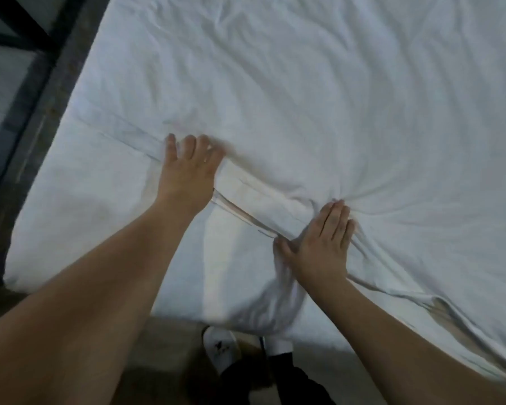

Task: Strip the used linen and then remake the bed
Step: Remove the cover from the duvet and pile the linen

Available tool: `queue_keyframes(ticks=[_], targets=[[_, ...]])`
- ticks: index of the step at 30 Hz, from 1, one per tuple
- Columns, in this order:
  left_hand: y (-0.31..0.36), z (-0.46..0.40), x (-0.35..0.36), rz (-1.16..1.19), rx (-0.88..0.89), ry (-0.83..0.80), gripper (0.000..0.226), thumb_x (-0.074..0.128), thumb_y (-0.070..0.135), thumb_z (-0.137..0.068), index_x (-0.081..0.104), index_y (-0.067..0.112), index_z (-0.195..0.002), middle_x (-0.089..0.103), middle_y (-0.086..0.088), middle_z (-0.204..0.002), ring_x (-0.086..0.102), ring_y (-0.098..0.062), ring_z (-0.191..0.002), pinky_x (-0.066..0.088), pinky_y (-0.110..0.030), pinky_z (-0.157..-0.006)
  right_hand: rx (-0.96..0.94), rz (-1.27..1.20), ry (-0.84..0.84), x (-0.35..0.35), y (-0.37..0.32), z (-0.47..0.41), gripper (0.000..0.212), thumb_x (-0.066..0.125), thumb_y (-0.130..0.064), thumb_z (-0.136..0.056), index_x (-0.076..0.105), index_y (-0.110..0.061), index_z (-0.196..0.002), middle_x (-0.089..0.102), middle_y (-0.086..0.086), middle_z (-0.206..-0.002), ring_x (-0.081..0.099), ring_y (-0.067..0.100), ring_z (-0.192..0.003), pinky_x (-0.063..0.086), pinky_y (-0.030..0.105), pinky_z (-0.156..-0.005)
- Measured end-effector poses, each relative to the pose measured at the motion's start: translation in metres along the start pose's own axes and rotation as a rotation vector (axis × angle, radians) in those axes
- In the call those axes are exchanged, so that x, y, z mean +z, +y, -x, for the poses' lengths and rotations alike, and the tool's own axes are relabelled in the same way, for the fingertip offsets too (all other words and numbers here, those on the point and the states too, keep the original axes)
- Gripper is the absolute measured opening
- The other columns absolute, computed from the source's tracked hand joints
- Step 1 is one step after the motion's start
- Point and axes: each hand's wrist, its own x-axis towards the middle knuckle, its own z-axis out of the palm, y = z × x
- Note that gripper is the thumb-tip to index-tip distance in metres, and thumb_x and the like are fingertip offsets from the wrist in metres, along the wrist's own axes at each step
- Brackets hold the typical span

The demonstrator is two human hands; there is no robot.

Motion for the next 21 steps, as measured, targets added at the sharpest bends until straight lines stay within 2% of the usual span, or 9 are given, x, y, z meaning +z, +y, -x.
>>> queue_keyframes(ticks=[3, 5, 8, 11, 15, 18, 21], targets=[[-0.021, -0.021, -0.003, -0.002, 0.068, -0.020, 0.072, 0.071, 0.024, -0.072, 0.037, 0.020, -0.136, 0.038, -0.011, -0.133, 0.039, -0.034, -0.122, 0.026, -0.058, -0.109, 0.038, 0.018, -0.015, 0.006, -0.027, -0.012, 0.127, 0.056, -0.076, -0.072, 0.011, 0.018, -0.145, 0.012, 0.039, -0.151, 0.010, 0.050, -0.143, 0.008, 0.059, -0.118], [-0.029, -0.032, 0.002, -0.023, 0.125, -0.006, 0.075, 0.073, 0.028, -0.070, 0.037, 0.022, -0.135, 0.038, -0.009, -0.132, 0.041, -0.032, -0.119, 0.032, -0.055, -0.104, 0.070, 0.033, -0.003, 0.010, -0.041, -0.021, 0.131, 0.061, -0.076, -0.068, 0.012, 0.019, -0.144, 0.013, 0.039, -0.150, 0.010, 0.051, -0.143, 0.007, 0.060, -0.117], [-0.053, -0.041, 0.017, 0.040, 0.137, 0.076, 0.074, 0.079, 0.028, -0.056, 0.049, 0.016, -0.123, 0.047, -0.012, -0.119, 0.048, -0.034, -0.104, 0.039, -0.049, -0.092, 0.065, 0.036, 0.055, 0.012, -0.061, -0.030, 0.129, 0.065, -0.071, -0.067, 0.012, 0.017, -0.145, 0.014, 0.037, -0.151, 0.010, 0.049, -0.143, 0.007, 0.060, -0.117], [-0.080, -0.055, 0.033, 0.122, 0.169, 0.173, 0.058, 0.072, 0.028, -0.060, 0.055, 0.013, -0.113, 0.053, -0.011, -0.111, 0.051, -0.034, -0.097, 0.038, -0.048, -0.091, 0.079, 0.050, 0.095, 0.011, -0.090, -0.042, 0.117, 0.067, -0.063, -0.072, 0.020, 0.017, -0.144, 0.020, 0.036, -0.150, 0.015, 0.049, -0.142, 0.009, 0.060, -0.117], [-0.114, -0.077, 0.042, 0.114, 0.306, 0.296, 0.038, 0.064, 0.022, -0.071, 0.059, 0.014, -0.107, 0.056, -0.012, -0.110, 0.050, -0.034, -0.094, 0.037, -0.048, -0.087, 0.044, 0.104, 0.137, 0.004, -0.153, -0.059, 0.088, 0.051, -0.050, -0.084, 0.031, 0.013, -0.143, 0.031, 0.032, -0.147, 0.026, 0.047, -0.140, 0.014, 0.061, -0.116], [-0.155, -0.083, 0.048, 0.131, 0.265, 0.268, 0.035, 0.056, 0.017, -0.069, 0.061, 0.013, -0.104, 0.058, -0.013, -0.103, 0.050, -0.034, -0.089, 0.033, -0.046, -0.081, 0.110, 0.111, 0.146, -0.003, -0.208, -0.079, 0.082, 0.054, -0.042, -0.080, 0.035, 0.008, -0.142, 0.041, 0.025, -0.138, 0.037, 0.044, -0.131, 0.018, 0.056, -0.115], [-0.185, -0.081, 0.038, 0.174, 0.367, 0.165, 0.030, 0.041, 0.007, -0.070, 0.064, 0.010, -0.089, 0.059, -0.009, -0.081, 0.054, -0.031, -0.074, 0.043, -0.040, -0.067, 0.192, 0.147, 0.081, -0.014, -0.245, -0.095, 0.068, 0.054, -0.024, -0.074, 0.046, 0.008, -0.133, 0.052, 0.023, -0.123, 0.050, 0.042, -0.115, 0.028, 0.055, -0.110]])
